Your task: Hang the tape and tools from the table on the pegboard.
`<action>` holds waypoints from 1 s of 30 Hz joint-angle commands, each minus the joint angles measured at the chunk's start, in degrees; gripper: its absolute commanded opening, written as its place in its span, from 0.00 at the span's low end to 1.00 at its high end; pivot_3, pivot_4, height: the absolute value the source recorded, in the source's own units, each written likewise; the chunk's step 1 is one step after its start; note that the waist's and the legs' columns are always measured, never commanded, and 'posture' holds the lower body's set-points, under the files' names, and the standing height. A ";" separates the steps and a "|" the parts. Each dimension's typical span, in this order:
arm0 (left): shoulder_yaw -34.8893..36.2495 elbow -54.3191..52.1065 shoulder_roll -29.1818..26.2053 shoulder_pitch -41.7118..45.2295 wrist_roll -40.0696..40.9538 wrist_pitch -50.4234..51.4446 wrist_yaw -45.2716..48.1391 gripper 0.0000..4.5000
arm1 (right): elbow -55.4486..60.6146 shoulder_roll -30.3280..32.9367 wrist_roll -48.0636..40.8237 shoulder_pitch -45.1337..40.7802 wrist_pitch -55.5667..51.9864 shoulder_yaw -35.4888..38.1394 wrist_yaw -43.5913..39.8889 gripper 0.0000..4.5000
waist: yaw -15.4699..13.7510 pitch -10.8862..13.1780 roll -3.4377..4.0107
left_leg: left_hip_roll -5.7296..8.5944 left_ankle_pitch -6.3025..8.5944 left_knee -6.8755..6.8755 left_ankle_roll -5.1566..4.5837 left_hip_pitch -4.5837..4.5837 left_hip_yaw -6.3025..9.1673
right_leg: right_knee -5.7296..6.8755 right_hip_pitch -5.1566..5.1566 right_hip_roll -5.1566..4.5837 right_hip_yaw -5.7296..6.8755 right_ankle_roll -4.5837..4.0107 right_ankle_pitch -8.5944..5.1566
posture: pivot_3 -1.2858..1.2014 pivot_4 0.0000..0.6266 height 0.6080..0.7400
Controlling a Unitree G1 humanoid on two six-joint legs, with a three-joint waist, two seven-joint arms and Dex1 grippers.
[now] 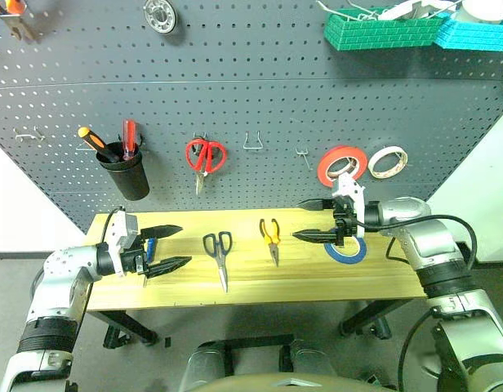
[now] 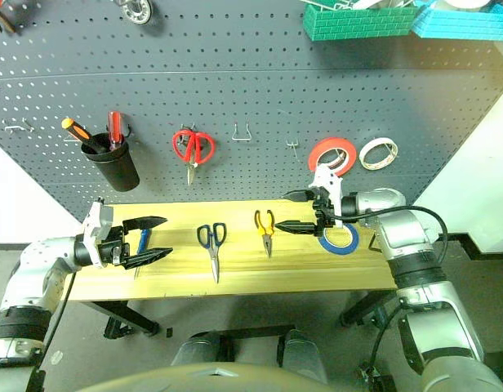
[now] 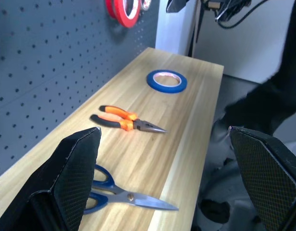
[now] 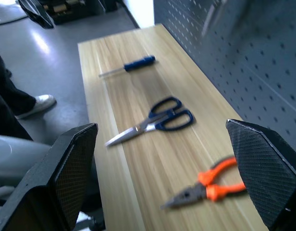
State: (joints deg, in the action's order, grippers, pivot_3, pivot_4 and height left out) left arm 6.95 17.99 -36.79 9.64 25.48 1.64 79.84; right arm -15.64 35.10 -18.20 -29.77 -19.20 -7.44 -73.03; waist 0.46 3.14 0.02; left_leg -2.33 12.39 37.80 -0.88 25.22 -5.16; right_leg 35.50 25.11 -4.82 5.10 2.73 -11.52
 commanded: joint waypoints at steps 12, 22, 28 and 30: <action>0.98 -3.61 -0.56 -3.97 1.31 -1.42 0.40 0.99 | -0.30 0.12 -0.66 -3.21 1.43 1.59 -0.94 1.00 | 0.33 0.01 0.02 | -0.36 0.01 0.11 0.01 0.03 -0.32 | -0.02 0.17 0.19 -0.09 -0.19 0.15 | 0.51 0.00 0.93; 1.10 -2.67 -1.37 -4.71 0.46 -2.53 0.28 0.99 | -1.03 0.74 0.56 -3.34 0.15 0.03 -2.78 1.00 | 0.16 0.01 0.03 | -0.44 0.02 0.09 0.02 0.04 -0.50 | -0.05 0.23 0.14 -0.09 -0.16 0.14 | 0.52 0.00 0.93; 0.19 -0.96 -0.98 -2.78 -0.86 -3.77 -0.35 0.99 | -1.60 0.66 2.09 -3.14 -1.57 -0.36 -1.32 1.00 | 0.10 0.02 0.03 | -0.47 0.02 0.07 0.02 0.04 -0.66 | -0.05 0.28 0.14 -0.09 -0.17 0.14 | 0.52 0.00 0.93; -0.04 -0.59 -0.74 -2.33 -1.07 -3.90 -0.47 0.99 | -1.53 0.79 2.61 -2.88 -2.02 -0.59 -1.09 1.00 | 0.12 0.02 0.03 | -0.47 0.02 0.07 0.02 0.04 -0.66 | -0.05 0.28 0.13 -0.09 -0.17 0.14 | 0.52 0.00 0.93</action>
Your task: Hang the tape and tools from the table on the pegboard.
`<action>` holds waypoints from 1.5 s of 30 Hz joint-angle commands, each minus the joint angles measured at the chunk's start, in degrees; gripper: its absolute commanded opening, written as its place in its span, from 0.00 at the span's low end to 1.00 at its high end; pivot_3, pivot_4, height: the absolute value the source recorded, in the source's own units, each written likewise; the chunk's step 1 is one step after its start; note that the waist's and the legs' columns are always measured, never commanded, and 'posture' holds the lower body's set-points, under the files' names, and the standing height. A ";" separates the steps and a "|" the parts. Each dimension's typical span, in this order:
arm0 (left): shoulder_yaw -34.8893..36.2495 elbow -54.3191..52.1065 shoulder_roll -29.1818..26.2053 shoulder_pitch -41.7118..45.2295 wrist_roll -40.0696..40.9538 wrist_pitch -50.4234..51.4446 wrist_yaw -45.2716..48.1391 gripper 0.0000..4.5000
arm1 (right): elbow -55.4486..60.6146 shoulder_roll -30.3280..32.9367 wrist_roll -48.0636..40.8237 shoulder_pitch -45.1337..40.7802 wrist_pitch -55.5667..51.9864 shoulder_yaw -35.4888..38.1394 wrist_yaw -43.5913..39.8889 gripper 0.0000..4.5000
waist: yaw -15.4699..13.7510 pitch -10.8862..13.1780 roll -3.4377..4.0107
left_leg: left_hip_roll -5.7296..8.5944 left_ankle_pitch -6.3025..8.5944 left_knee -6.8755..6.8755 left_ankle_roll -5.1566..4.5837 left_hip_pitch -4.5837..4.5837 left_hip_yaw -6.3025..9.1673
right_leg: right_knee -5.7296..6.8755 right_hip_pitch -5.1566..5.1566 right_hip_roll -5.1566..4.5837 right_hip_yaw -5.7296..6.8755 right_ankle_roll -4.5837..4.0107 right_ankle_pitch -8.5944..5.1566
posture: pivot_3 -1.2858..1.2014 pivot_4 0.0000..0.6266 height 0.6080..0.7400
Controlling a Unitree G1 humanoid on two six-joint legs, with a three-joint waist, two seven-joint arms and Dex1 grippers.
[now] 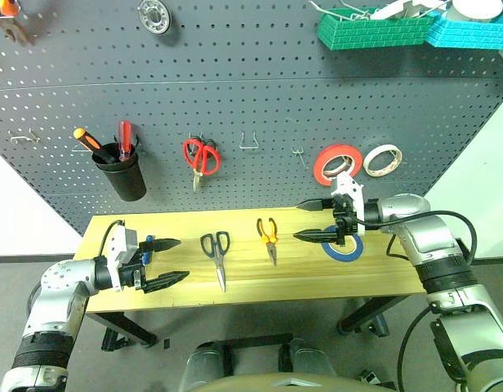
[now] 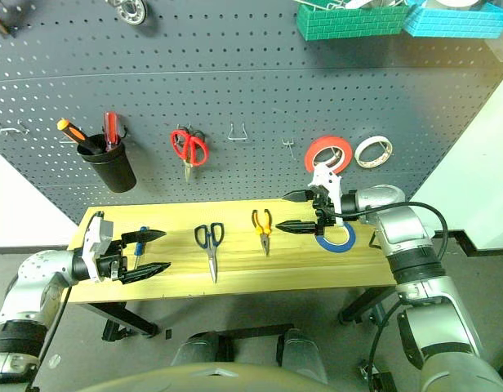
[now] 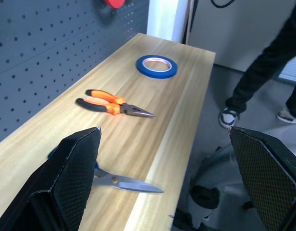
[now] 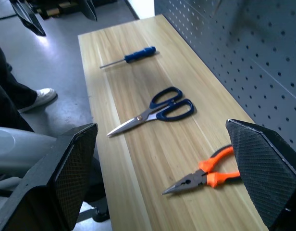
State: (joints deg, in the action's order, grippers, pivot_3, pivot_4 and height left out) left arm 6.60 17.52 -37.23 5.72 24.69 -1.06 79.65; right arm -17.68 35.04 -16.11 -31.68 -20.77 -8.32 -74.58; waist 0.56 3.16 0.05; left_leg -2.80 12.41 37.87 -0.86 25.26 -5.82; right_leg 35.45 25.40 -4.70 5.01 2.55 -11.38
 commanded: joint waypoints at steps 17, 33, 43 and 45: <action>-0.50 -0.30 0.93 2.35 -1.20 -1.54 -1.76 0.99 | 1.65 0.60 1.20 -0.26 -1.70 0.61 2.00 1.00 | 0.11 0.01 0.01 | -0.03 0.00 -0.04 0.00 0.00 -0.01 | -0.04 0.02 0.00 -0.01 0.05 -0.03 | 0.51 0.00 0.93; 2.31 -6.05 5.06 -3.04 0.69 -1.01 -10.33 0.99 | 0.77 -5.71 0.34 2.99 1.50 3.39 10.94 1.00 | 0.02 1.80 0.26 | -0.30 0.01 -0.60 0.01 0.06 -0.09 | -0.82 -0.03 0.07 0.10 0.01 0.01 | 0.52 0.16 0.93; 2.87 -7.27 5.00 -2.92 2.47 -0.29 -10.50 0.99 | 0.37 -4.79 0.08 2.18 1.12 3.82 9.55 1.00 | 0.14 2.10 0.40 | -0.25 -0.03 -0.63 -0.01 0.00 -0.34 | -0.86 0.10 -0.04 0.15 0.00 0.42 | 0.52 0.14 0.93; 2.85 -6.79 4.02 -2.77 2.13 -0.46 -9.75 0.99 | -0.24 -4.19 0.41 1.79 1.31 3.77 9.02 1.00 | 0.13 2.11 0.39 | -0.25 -0.03 -0.60 -0.01 0.00 -0.34 | -0.86 0.10 -0.05 0.15 0.06 0.38 | 0.52 0.14 0.93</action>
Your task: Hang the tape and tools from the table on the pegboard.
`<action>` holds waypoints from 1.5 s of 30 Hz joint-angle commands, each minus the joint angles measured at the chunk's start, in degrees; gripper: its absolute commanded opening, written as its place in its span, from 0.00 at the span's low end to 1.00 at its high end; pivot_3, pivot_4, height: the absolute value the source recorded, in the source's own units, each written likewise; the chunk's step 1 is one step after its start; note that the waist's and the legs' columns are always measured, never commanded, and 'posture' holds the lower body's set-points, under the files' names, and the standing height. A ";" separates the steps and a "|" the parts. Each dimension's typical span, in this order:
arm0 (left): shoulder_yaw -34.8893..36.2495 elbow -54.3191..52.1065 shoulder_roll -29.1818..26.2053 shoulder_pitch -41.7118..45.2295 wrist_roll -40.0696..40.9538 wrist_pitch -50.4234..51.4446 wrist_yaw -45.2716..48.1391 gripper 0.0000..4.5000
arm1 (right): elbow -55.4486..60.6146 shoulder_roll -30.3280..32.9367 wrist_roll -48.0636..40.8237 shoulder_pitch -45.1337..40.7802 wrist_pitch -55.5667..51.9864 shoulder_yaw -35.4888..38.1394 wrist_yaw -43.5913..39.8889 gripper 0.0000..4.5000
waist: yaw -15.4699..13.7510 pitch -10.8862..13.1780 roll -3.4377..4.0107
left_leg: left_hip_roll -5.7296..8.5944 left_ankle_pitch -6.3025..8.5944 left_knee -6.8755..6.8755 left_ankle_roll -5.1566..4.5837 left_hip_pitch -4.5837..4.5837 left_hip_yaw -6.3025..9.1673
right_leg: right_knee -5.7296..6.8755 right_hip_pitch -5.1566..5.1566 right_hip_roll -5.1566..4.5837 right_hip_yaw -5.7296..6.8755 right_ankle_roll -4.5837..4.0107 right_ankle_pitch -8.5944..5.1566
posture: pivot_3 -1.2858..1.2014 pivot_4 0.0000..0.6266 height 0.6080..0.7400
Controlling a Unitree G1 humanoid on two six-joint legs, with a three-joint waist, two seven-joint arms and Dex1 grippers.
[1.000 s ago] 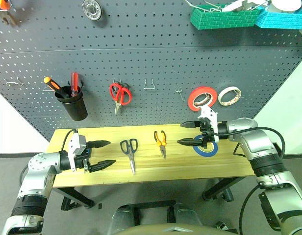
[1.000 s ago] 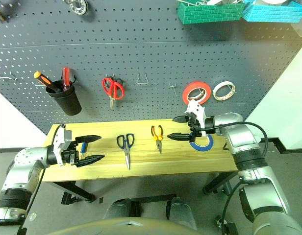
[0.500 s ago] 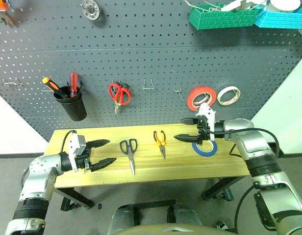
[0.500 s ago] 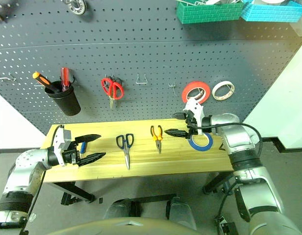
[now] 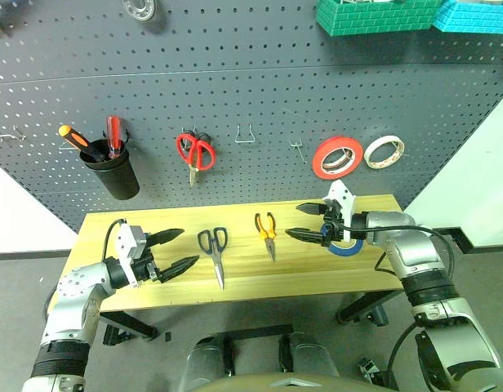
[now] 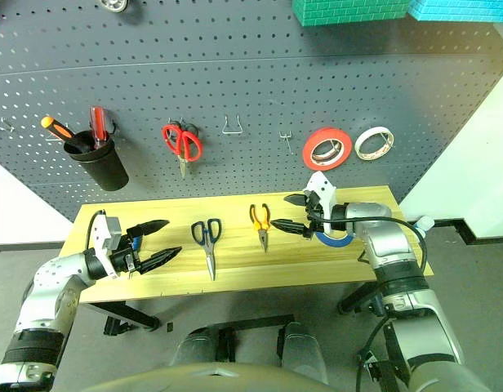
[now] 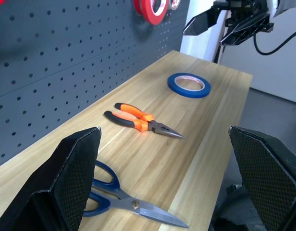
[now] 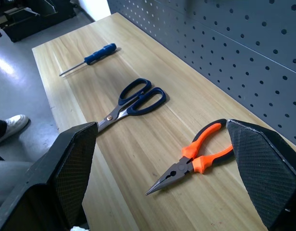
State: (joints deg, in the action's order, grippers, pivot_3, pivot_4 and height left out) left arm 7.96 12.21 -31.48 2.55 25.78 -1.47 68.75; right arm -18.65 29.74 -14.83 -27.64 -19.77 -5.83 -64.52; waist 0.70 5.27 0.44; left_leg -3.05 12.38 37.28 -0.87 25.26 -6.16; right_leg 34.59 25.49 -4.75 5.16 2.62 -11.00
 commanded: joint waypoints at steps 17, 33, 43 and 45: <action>0.31 -0.49 -2.97 0.53 -0.34 -0.78 2.67 0.99 | 0.07 2.71 0.09 -2.99 -0.93 0.70 -2.07 1.00 | -0.02 0.18 0.04 | -0.01 0.01 -0.10 0.01 0.00 0.00 | -0.13 0.05 -0.05 0.02 -0.01 0.01 | 0.52 0.16 0.93; -7.05 -3.53 -3.62 8.12 -8.37 5.76 -3.54 0.99 | -3.93 5.15 7.42 -3.19 -5.39 -0.71 5.64 1.00 | 0.10 2.85 -0.12 | 0.02 0.01 -0.14 0.00 0.19 -0.11 | -0.13 0.42 -0.27 0.02 -0.03 0.02 | 0.50 0.31 0.93; -14.76 0.29 0.72 18.21 -13.75 7.56 -5.60 0.99 | -4.32 6.93 9.60 -3.23 -11.88 -0.08 10.09 1.00 | 0.27 8.11 -0.42 | 0.11 -0.12 0.03 -0.18 0.52 -0.15 | 0.41 0.86 -0.42 -0.15 -0.21 0.10 | 0.48 0.48 0.93; -16.18 1.59 1.67 20.56 -15.08 7.70 -6.19 0.99 | -4.71 7.61 9.94 -3.49 -12.91 0.09 10.66 1.00 | 0.38 9.05 -0.51 | 0.12 -0.13 0.06 -0.20 0.56 -0.17 | 0.53 0.92 -0.43 -0.17 -0.19 0.00 | 0.47 0.51 0.93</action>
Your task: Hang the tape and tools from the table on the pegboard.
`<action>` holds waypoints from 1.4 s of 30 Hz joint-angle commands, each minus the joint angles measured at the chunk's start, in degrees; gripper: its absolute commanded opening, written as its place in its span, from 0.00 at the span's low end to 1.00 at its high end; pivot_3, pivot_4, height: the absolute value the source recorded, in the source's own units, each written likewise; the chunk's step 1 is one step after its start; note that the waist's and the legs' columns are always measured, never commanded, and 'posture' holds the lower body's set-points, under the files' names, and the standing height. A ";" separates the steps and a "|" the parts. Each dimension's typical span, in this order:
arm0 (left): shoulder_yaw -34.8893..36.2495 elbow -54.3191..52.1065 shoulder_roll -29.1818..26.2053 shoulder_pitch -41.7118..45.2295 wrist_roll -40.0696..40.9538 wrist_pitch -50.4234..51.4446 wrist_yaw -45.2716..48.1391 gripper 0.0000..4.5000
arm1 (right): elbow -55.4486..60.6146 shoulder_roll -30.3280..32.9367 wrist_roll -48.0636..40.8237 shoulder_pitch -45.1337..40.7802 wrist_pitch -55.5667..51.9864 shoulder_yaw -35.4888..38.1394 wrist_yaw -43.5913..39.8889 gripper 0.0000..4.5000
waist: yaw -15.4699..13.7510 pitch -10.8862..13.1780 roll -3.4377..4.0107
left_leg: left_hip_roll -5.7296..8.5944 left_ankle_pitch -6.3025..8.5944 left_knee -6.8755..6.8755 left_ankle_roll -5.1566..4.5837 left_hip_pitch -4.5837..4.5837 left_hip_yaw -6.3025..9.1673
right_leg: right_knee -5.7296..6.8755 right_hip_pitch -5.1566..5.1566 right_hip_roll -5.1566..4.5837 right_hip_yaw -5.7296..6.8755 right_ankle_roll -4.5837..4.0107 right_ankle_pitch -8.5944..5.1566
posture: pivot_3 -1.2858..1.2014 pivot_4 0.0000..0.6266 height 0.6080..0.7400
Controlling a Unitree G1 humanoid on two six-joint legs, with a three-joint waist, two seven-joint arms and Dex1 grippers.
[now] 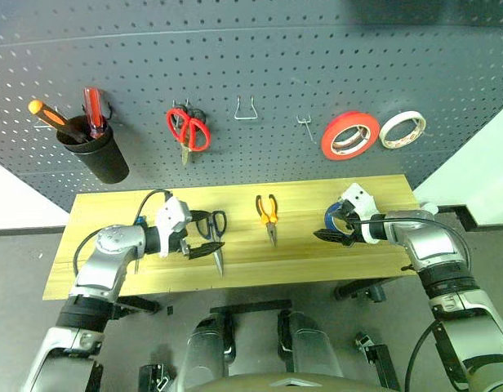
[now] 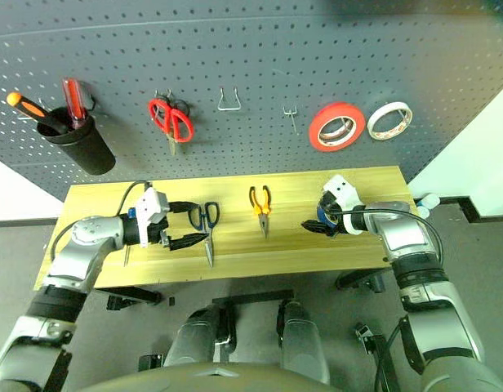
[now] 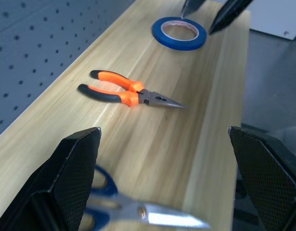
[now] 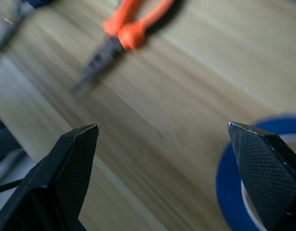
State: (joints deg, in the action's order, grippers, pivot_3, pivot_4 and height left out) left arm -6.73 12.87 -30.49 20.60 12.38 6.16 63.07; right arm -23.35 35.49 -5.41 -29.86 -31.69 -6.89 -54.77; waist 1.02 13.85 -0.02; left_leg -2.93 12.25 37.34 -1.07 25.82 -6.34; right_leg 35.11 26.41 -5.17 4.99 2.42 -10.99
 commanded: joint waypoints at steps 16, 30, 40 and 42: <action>-7.83 2.15 6.66 13.72 -6.66 9.23 -3.30 0.99 | -16.79 -1.03 7.51 -10.50 0.25 -4.07 5.17 1.00 | 1.44 4.07 -0.54 | 0.02 -0.03 0.09 -0.01 0.06 -0.05 | 0.35 0.07 0.08 0.00 0.44 -0.04 | 0.47 0.57 0.93; -7.79 -3.21 5.15 10.99 -6.40 13.58 -3.64 1.00 | -21.08 -2.68 13.58 -13.79 2.47 -10.02 2.20 0.59 | 1.52 4.33 -0.59 | 0.02 -0.05 0.11 0.04 0.02 -0.05 | 0.43 0.06 0.06 0.00 0.59 -0.08 | 0.48 0.55 0.93; -6.30 -4.34 4.76 8.68 -5.17 13.34 -3.97 1.00 | -20.23 -2.64 15.03 -14.18 1.77 -11.21 -1.20 0.15 | 1.52 4.33 -0.59 | 0.02 -0.05 0.11 0.04 0.01 -0.04 | 0.43 0.06 0.03 0.00 0.45 -0.15 | 0.49 0.53 0.93; -5.64 -5.12 4.54 7.88 -4.35 12.89 -3.64 1.00 | -16.70 -1.80 13.73 -13.08 0.84 -10.06 -2.51 0.15 | 1.49 4.33 -0.59 | 0.02 -0.05 0.07 0.05 0.02 -0.03 | 0.43 0.07 0.04 0.01 0.44 -0.09 | 0.48 0.51 0.93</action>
State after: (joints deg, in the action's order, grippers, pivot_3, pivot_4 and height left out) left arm -14.02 10.43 -25.47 29.11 6.33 19.77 58.95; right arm -43.48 32.85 9.27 -44.36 -29.81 -17.56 -55.62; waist 2.52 18.18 -0.61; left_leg -2.91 12.19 37.40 -1.01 25.85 -6.37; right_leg 35.55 26.51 -5.13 5.00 2.90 -11.06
